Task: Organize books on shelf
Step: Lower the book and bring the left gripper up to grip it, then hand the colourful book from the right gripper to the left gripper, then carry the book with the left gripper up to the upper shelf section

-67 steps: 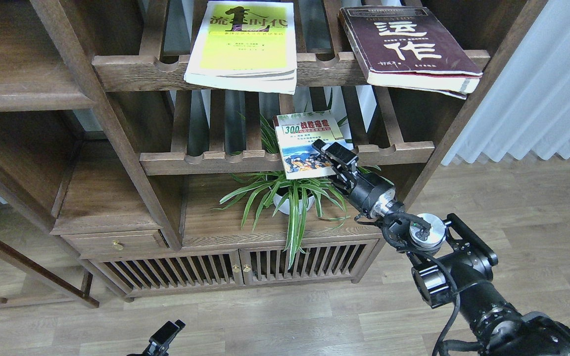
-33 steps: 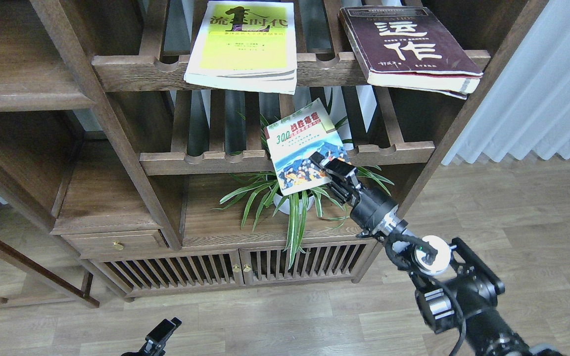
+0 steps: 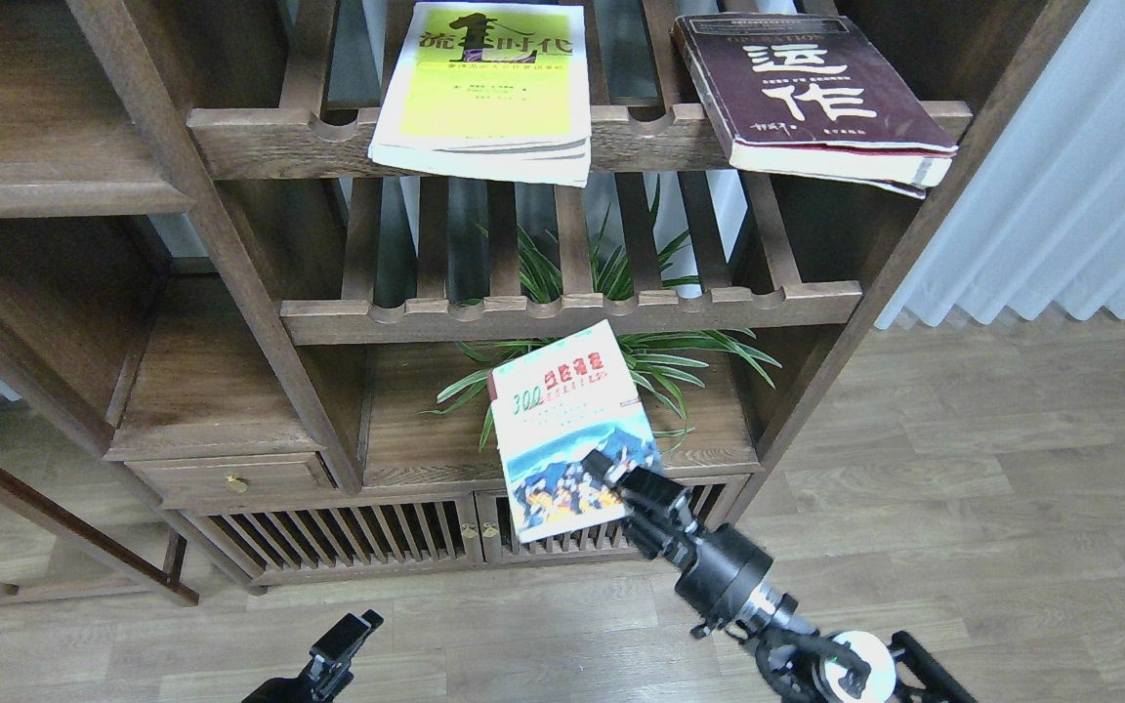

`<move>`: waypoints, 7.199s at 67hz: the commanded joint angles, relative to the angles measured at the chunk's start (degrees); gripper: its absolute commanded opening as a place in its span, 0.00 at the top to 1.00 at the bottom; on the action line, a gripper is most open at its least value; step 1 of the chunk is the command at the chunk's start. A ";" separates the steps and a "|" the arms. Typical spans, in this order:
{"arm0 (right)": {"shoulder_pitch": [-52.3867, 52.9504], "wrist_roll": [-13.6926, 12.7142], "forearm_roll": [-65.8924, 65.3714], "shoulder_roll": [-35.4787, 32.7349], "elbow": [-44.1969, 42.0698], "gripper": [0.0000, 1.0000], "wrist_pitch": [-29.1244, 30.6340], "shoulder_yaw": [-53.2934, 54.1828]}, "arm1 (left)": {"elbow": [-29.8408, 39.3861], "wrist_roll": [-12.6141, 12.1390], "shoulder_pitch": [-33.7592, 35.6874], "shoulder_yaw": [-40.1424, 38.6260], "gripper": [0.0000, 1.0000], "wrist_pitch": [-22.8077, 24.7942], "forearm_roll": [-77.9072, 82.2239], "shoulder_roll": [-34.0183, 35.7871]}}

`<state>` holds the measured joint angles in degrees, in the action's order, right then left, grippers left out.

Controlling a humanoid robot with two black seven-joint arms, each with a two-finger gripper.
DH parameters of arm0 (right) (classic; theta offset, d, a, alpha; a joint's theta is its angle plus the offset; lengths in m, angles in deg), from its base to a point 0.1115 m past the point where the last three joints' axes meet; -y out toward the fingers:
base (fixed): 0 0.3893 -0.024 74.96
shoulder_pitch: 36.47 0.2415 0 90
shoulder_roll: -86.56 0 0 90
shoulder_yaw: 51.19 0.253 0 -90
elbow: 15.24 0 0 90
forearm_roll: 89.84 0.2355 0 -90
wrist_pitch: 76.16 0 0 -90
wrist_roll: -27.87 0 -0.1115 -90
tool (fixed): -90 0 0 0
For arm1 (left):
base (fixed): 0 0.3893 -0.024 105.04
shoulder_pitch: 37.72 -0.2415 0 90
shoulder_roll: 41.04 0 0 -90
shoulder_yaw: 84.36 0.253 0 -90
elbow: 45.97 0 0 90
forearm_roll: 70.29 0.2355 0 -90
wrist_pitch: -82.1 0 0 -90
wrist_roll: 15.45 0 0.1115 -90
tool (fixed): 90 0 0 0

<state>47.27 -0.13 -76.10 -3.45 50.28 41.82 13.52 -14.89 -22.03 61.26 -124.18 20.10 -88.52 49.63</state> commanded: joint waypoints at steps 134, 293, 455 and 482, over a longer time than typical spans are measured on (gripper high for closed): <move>3.72 0.00 12.01 0.01 -5.75 0.97 0.02 -12.06 | 24.29 2.80 -1.60 -0.78 0.00 0.00 -3.82 -0.67; 3.19 0.00 28.71 0.01 -7.86 0.98 -5.39 -17.69 | 29.82 4.47 2.10 -0.69 0.00 0.00 -8.13 -0.67; 7.32 0.00 16.93 0.01 -10.32 0.01 -4.69 -15.05 | 25.78 4.56 2.45 1.95 1.00 0.00 -8.74 -0.67; 8.64 0.00 16.75 0.01 -16.38 0.01 -4.69 -14.61 | 29.82 0.26 0.34 3.26 1.00 0.00 -6.37 21.73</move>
<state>55.37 -0.11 -59.35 -3.46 34.88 37.15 -1.12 12.55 -20.19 62.09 -121.03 20.10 -95.43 63.18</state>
